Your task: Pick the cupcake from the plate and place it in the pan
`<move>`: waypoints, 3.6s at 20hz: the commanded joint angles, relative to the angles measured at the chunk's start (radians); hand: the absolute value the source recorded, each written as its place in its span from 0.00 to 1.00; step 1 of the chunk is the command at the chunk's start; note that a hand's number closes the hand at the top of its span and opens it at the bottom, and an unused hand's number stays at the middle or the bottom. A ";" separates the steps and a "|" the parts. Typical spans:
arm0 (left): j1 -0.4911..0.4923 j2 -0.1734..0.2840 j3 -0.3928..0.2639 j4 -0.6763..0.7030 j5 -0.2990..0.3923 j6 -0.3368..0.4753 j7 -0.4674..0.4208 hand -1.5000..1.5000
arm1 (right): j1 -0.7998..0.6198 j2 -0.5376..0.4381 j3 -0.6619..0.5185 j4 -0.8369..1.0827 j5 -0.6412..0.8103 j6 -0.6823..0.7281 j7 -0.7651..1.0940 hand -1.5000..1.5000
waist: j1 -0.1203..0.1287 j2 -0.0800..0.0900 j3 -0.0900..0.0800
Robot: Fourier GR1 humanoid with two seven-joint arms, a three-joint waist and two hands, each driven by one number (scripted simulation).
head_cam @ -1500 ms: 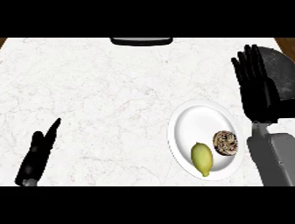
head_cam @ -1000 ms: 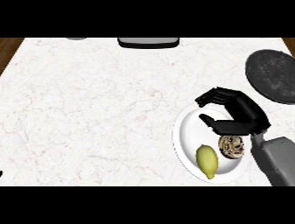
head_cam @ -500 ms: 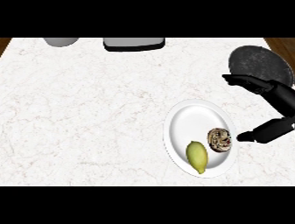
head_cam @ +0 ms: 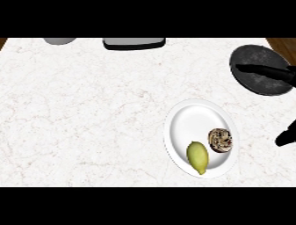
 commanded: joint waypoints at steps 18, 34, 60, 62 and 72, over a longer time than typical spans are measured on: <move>-0.729 -0.182 -0.072 -0.037 0.044 0.040 -0.005 0.50 | 0.024 -0.023 0.001 -0.203 0.033 0.170 0.183 0.00 | 0.062 0.023 0.006; -0.767 -0.276 -0.113 -0.029 -0.035 0.071 0.017 0.50 | 0.032 0.174 -0.032 -0.054 0.337 0.233 0.198 0.00 | 0.081 0.026 0.006; -0.764 -0.223 -0.019 -0.076 -0.010 -0.024 0.071 0.50 | 0.164 0.321 0.110 -0.046 0.869 0.193 0.100 0.00 | 0.077 0.024 0.007; -0.849 -0.243 -0.006 0.022 -0.016 -0.012 0.046 0.50 | 0.128 0.264 0.057 0.008 0.873 0.226 -0.024 0.00 | 0.074 0.026 0.006; -0.763 -0.277 -0.042 -0.068 -0.043 -0.020 0.054 0.50 | 0.128 0.340 0.090 0.099 1.039 0.162 -0.061 0.00 | 0.079 0.025 0.007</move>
